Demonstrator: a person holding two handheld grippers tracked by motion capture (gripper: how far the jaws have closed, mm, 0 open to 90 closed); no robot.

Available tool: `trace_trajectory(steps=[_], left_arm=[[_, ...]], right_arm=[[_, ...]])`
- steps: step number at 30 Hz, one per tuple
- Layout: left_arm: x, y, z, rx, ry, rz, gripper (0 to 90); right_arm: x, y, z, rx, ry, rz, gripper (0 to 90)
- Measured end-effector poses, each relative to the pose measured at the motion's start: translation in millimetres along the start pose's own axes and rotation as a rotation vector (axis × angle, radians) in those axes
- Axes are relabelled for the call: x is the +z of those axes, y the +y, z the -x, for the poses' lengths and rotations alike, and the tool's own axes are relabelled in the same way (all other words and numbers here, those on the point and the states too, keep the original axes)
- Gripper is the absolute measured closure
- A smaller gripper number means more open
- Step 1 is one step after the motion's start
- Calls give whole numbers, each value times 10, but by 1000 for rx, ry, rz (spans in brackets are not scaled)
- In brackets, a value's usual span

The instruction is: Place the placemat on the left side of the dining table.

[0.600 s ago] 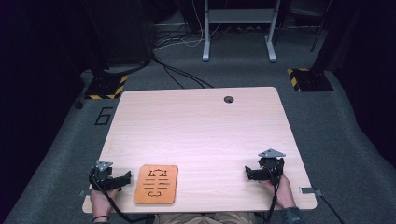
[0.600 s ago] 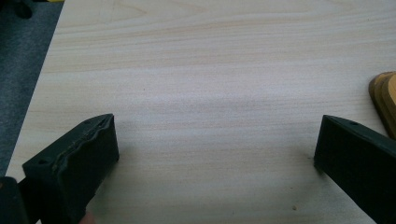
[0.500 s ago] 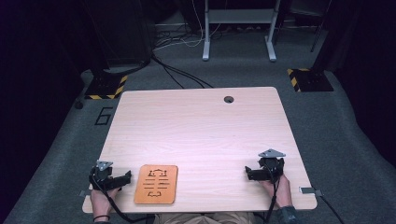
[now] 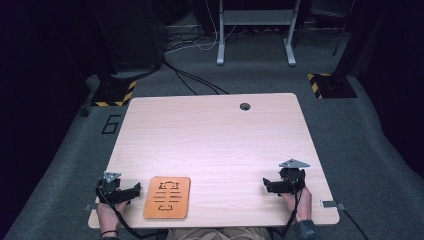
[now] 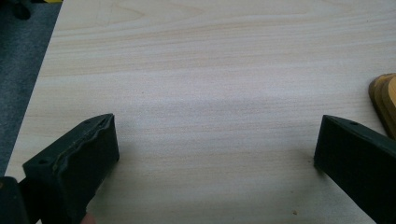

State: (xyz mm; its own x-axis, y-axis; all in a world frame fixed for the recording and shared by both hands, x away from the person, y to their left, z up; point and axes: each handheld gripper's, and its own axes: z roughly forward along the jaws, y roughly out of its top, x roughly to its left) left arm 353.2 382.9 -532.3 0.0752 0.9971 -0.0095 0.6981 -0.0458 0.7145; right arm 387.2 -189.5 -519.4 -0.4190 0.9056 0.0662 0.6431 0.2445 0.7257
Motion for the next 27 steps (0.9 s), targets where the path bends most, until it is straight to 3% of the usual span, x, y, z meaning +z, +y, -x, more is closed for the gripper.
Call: trace_trajectory(steps=[3, 27], left_arm=[[0, 0, 0, 0, -1, 0, 0], [-1, -1, -1, -1, 0, 0, 0]], right_arm=[[-42, 15, -21, 12, 21, 7, 0], [-142, 220, -400, -50, 113, 15, 1]])
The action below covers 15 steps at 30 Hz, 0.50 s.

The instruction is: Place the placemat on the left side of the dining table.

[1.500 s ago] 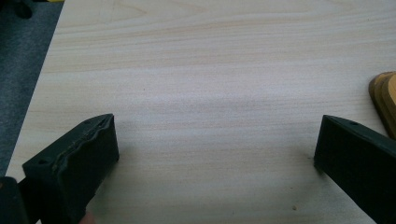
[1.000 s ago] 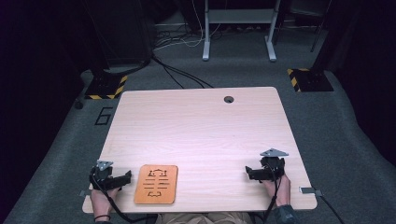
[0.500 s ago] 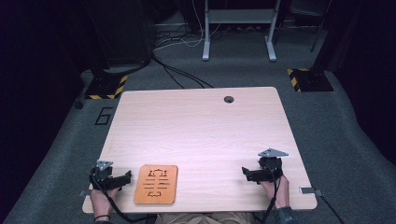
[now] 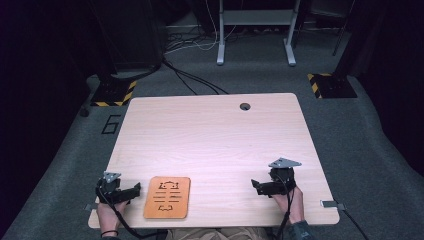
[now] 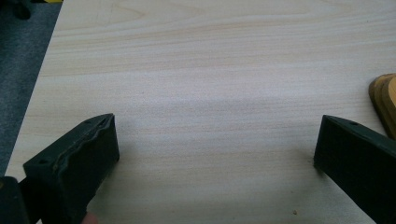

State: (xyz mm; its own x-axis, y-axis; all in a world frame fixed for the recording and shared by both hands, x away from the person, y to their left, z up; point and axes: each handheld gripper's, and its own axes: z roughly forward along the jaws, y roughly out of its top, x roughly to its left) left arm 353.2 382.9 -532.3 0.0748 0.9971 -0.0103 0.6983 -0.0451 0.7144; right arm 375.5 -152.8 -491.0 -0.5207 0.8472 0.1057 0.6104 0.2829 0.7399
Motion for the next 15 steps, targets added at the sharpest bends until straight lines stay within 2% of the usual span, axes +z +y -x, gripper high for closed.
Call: trace_trajectory(steps=[15], left_arm=[[1, -1, -1, -1, 3, 2, 0]], right_arm=[[26, 133, -222, -52, 51, -1, 7]])
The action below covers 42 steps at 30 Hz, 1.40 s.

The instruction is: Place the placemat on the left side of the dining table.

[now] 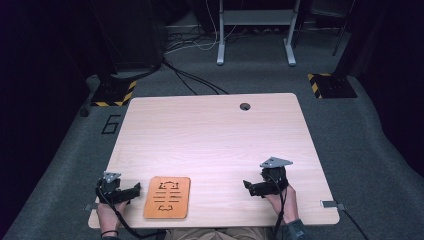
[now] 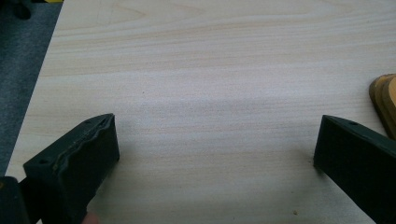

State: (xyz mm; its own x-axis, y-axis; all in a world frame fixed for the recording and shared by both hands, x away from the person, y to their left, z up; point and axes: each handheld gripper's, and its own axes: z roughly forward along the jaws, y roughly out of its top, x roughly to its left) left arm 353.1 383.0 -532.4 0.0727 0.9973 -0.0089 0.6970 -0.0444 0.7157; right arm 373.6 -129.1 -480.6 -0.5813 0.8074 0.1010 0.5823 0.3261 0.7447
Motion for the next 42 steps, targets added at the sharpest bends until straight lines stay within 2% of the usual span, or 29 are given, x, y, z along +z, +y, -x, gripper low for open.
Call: trace_trajectory(steps=[14, 26, 42], left_arm=[[2, 0, -3, -2, 1, 4, 0], [3, -1, -3, -4, 2, 5, 0], [3, -3, 0, -6, 4, 6, 0]], right_arm=[[70, 161, -218, -52, 46, -2, 11], [205, 308, -451, -113, 94, -15, 15], [353, 418, -675, -156, 142, -39, 20]])
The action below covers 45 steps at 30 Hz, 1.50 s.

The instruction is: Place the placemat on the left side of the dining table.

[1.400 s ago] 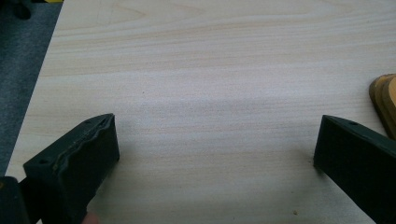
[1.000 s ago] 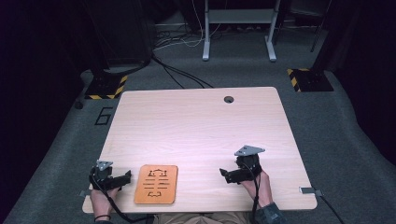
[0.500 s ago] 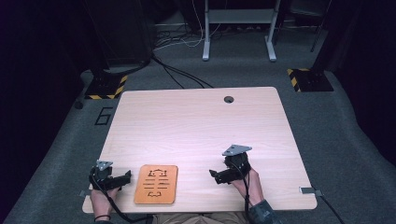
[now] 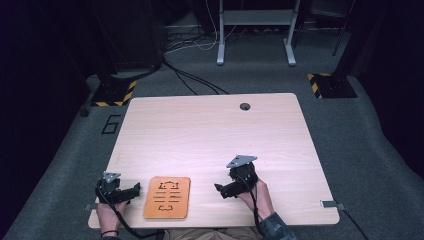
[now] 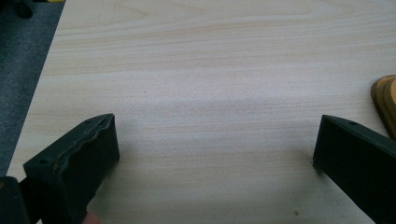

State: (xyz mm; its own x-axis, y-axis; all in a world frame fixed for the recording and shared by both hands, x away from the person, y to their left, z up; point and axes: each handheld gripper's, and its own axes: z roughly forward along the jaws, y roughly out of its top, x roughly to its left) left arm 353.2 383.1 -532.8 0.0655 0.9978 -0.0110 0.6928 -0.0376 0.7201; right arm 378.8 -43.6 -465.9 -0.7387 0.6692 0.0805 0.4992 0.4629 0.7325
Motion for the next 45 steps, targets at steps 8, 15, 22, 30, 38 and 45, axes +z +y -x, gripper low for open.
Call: trace_trajectory(steps=[8, 15, 22, 30, 38, 45], left_arm=[[0, 0, 0, 0, 0, 0, 0], [0, 0, 0, 0, 0, 0, 0], [0, 0, 0, 0, 1, -1, 0], [0, 0, 0, 0, 1, 0, 0], [0, 0, 0, -1, 0, 0, 0], [-1, 0, -1, 0, 0, 0, 0]], right_arm=[[107, 80, -88, -14, 31, -9, 23], [190, 122, -153, -25, 50, -24, 24], [274, 190, -209, -45, 76, -29, 25], [370, 268, -277, -60, 97, -39, 26], [456, 314, -332, -65, 114, -48, 26], [578, 340, -392, -63, 132, -66, 26]])
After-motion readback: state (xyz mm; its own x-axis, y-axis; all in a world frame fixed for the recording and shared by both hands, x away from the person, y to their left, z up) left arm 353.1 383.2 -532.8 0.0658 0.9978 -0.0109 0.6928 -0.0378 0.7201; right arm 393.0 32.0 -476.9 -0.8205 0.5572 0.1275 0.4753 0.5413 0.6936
